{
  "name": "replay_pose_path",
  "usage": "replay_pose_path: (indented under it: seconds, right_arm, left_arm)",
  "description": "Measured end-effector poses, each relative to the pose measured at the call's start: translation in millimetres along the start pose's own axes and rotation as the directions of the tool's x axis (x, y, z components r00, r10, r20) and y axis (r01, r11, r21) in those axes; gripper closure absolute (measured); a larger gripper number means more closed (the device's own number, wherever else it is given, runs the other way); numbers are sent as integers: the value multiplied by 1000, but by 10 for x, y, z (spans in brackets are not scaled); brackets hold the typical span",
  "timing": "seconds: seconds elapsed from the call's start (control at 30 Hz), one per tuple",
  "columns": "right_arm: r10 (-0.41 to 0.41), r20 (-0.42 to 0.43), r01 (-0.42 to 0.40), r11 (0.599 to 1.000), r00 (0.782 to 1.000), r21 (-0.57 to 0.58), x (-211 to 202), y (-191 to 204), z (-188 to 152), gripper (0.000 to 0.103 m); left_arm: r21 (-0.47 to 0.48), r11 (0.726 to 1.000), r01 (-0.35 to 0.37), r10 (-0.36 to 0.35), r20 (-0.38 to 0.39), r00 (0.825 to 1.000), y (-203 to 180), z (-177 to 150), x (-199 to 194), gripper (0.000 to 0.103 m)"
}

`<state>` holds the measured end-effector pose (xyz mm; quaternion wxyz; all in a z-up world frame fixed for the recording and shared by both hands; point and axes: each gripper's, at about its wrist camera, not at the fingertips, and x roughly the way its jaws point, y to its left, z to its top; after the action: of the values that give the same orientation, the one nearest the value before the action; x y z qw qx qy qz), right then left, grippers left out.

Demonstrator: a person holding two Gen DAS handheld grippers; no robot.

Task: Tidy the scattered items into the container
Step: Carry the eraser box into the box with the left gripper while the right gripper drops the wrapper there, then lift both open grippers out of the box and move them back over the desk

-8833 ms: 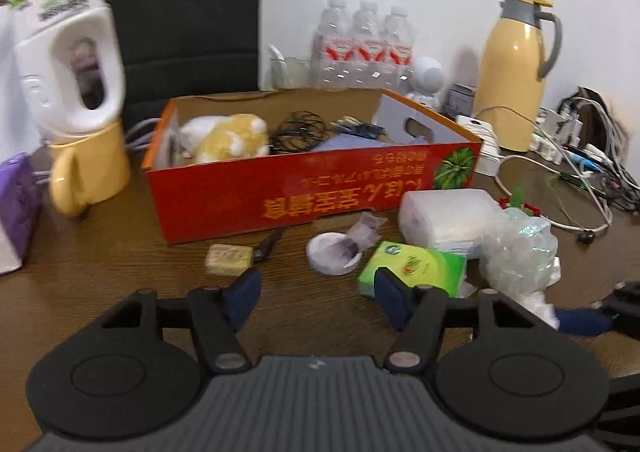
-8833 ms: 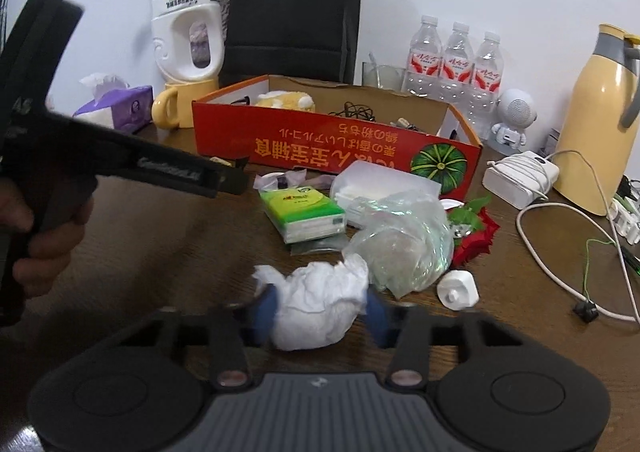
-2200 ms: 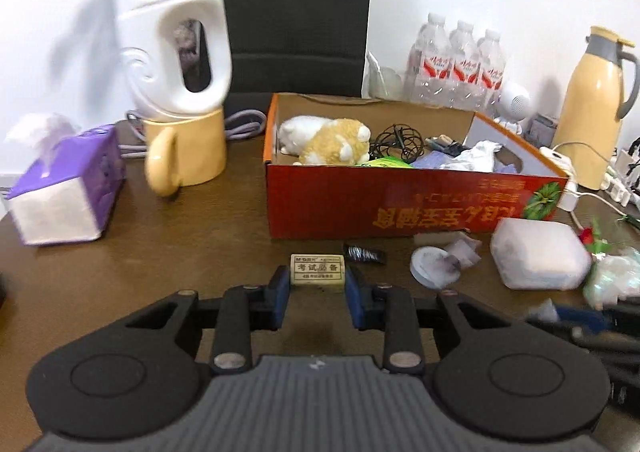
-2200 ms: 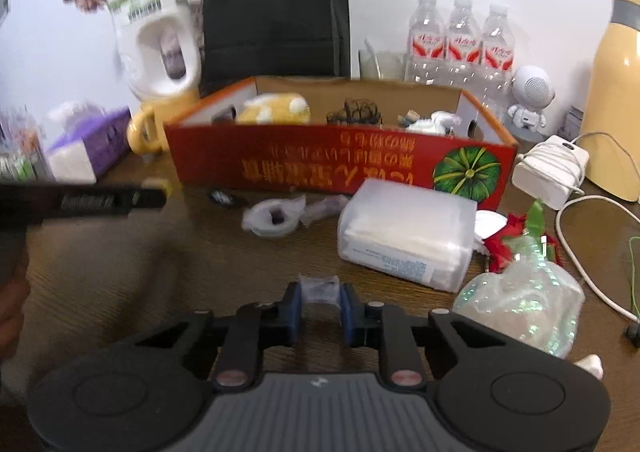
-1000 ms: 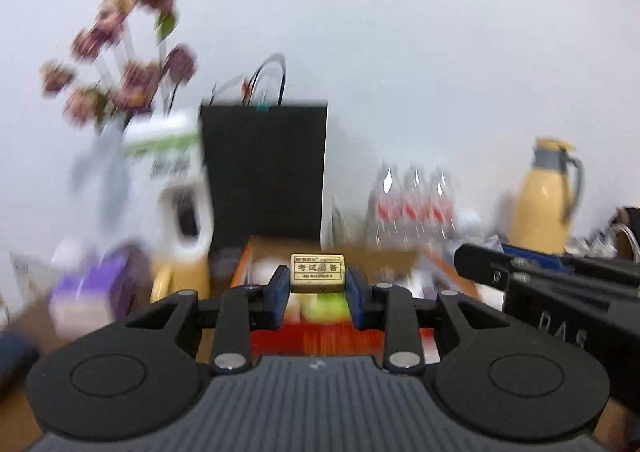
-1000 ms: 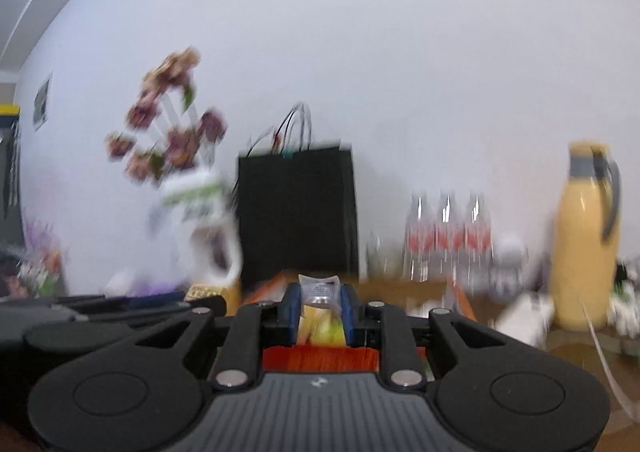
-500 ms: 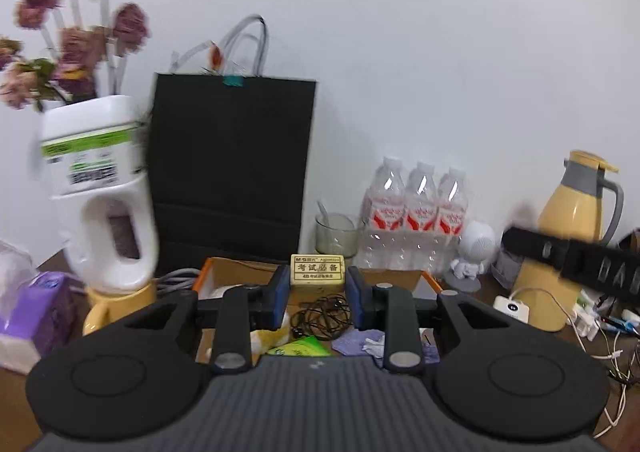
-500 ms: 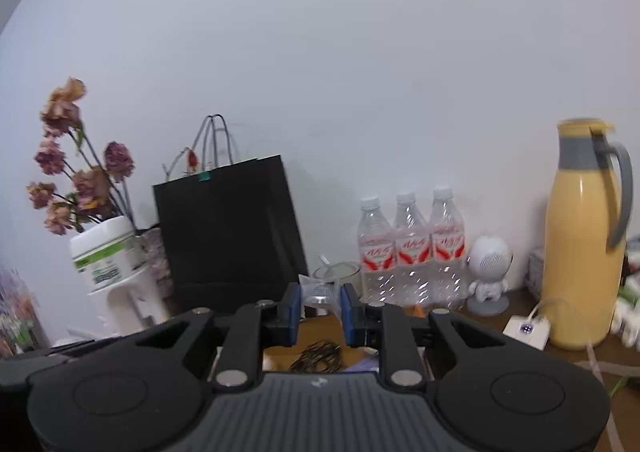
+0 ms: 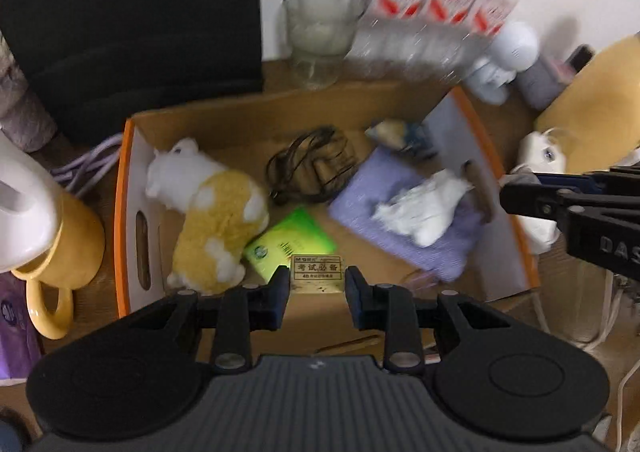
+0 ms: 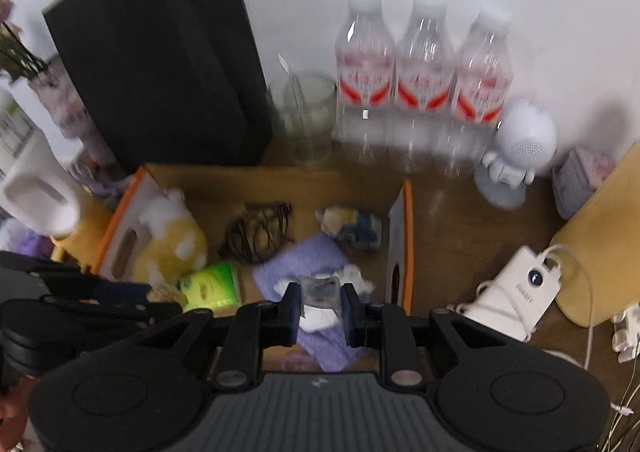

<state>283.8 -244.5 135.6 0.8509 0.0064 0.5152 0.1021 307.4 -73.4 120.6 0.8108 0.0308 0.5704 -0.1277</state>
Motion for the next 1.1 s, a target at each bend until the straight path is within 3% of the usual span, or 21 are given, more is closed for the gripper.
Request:
replay_pose_path:
  seconds: [0.23,0.37,0.5,0.57,0.6,0.67,0.7,0.77,0.83,0.97,1.0,1.1]
  right_arm:
    - [-13,-113,9,999,993,-40,364,70,-35,83]
    - [-68,-253,57,997,965,-48,835,52,-233,83]
    - [-56,-290,51,998,955,-22,1037,25,-342,83]
    - [-49,-291,49,999,955,-10,1055,18,-341,81]
    - [-44,-292,45,999,955,-3,1058,14,-337,78]
    - [-22,-294,27,1000,955,12,1033,24,-319,68]
    - [-22,-293,26,1000,956,9,991,46,-305,62]
    - [-64,-267,57,998,961,-32,858,100,-245,50]
    - [-100,-228,88,994,968,-64,670,133,-176,36]
    - [-85,-160,78,996,984,-47,234,147,-23,34]
    - [-76,-129,69,996,989,-57,88,186,-5,32]
    - [-64,-46,60,995,997,-82,-179,272,34,22]
  left_arm:
    - [-28,1000,-15,14,-39,999,-3,-19,279,72]
    - [-47,998,-39,33,-120,992,-49,-119,642,74]
    - [-42,999,-28,23,-120,993,-50,-178,709,70]
    - [-26,998,-52,49,-103,993,-64,-174,680,69]
    - [-21,998,-59,57,-101,993,-63,-172,671,58]
    - [-28,998,-57,54,-87,995,-42,-169,616,45]
    - [-30,998,-59,57,-75,996,-30,-165,549,45]
    - [-30,998,-51,50,-38,998,9,-146,397,41]
    - [-35,997,-67,67,3,998,60,-126,214,29]
    - [-56,996,-73,77,72,994,162,-75,-219,27]
    - [-53,996,-76,82,112,990,158,-65,-362,20]
    - [-64,993,-98,107,171,979,163,-97,-574,16]
